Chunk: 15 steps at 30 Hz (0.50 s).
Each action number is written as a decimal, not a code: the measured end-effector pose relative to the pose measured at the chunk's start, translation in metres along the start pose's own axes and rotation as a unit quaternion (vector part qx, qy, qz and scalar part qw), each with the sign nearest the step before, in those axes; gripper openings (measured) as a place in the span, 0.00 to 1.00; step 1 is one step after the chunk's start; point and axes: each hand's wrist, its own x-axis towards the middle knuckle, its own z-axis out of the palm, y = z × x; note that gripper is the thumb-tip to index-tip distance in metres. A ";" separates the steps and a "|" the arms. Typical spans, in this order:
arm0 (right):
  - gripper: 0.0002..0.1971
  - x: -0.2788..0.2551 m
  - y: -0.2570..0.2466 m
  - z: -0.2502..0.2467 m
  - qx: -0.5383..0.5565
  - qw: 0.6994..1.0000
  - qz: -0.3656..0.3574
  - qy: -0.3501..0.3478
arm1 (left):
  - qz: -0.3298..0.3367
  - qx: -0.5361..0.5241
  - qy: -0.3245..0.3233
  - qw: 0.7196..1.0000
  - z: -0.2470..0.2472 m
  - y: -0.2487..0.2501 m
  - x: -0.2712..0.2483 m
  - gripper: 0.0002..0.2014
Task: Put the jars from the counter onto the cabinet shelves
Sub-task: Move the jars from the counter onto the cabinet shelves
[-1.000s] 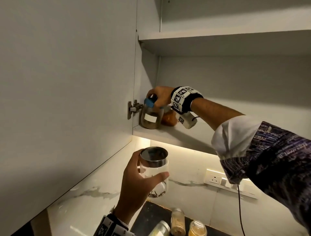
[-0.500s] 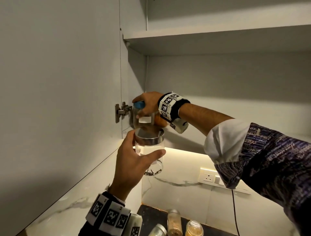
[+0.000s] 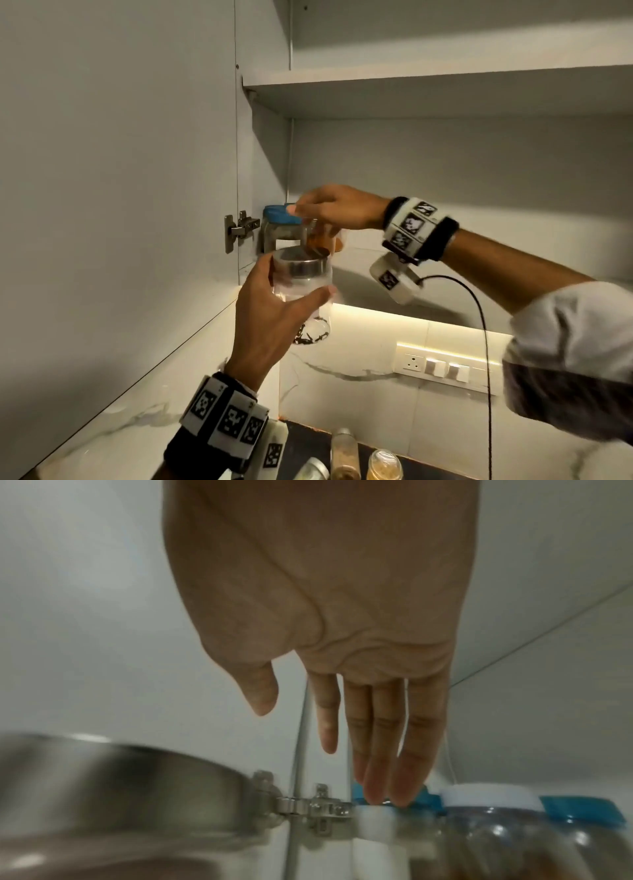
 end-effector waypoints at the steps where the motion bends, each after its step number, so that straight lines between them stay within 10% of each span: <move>1: 0.15 -0.023 -0.004 -0.003 0.051 0.999 0.008 -0.013 | 0.011 0.000 -0.001 1.000 0.004 0.005 0.003 0.38; 15: 0.21 -0.149 0.094 -0.093 0.019 0.970 0.188 0.154 | 0.059 -0.022 -0.171 0.983 0.163 0.067 0.035 0.42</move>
